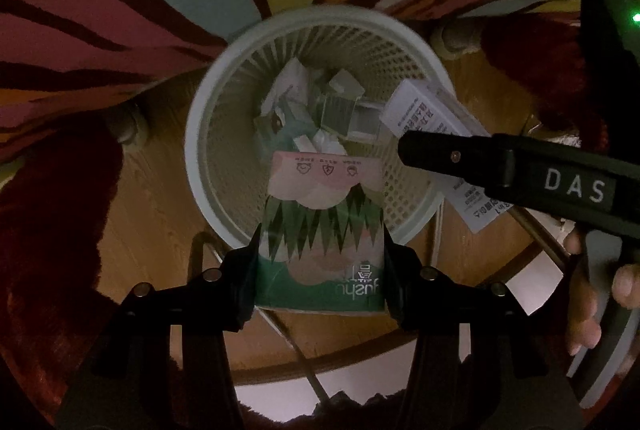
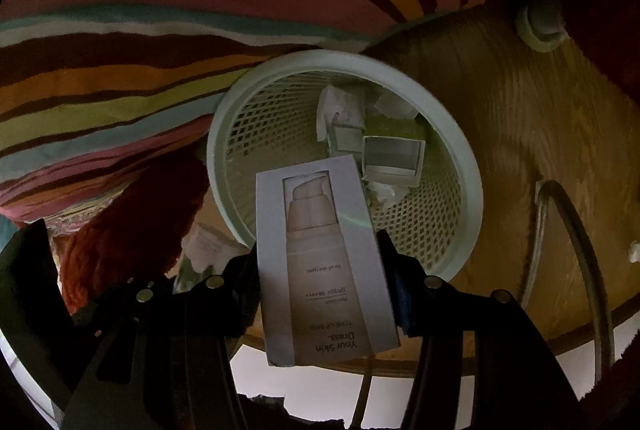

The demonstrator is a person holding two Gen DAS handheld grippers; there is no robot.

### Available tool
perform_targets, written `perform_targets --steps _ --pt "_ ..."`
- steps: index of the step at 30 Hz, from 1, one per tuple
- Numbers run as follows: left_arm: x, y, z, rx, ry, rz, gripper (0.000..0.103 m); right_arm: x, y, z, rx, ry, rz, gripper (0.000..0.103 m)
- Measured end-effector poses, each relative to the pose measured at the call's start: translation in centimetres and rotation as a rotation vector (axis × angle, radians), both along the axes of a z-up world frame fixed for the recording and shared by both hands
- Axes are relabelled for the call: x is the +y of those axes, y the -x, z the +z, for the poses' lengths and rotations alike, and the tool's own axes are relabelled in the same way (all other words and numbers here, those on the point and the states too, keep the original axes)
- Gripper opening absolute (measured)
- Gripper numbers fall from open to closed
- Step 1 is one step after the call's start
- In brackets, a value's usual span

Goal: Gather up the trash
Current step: 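Lower both tools into the wastebasket and open them to drop the items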

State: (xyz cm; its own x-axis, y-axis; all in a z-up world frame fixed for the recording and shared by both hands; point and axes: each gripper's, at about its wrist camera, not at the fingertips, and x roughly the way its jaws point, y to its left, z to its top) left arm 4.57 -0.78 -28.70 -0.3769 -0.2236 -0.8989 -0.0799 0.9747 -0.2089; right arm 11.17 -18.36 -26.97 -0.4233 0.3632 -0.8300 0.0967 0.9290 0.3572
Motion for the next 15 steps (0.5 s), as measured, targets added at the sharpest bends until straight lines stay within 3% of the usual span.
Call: perform_targets --steps 8,15 --pt "-0.6 -0.1 -2.2 0.07 -0.003 0.009 0.051 -0.5 0.2 -2.2 0.072 0.005 -0.043 0.05" --pt "-0.5 0.2 -3.4 0.11 0.006 0.036 0.051 0.0 0.1 -3.2 0.083 0.025 -0.033 0.05"
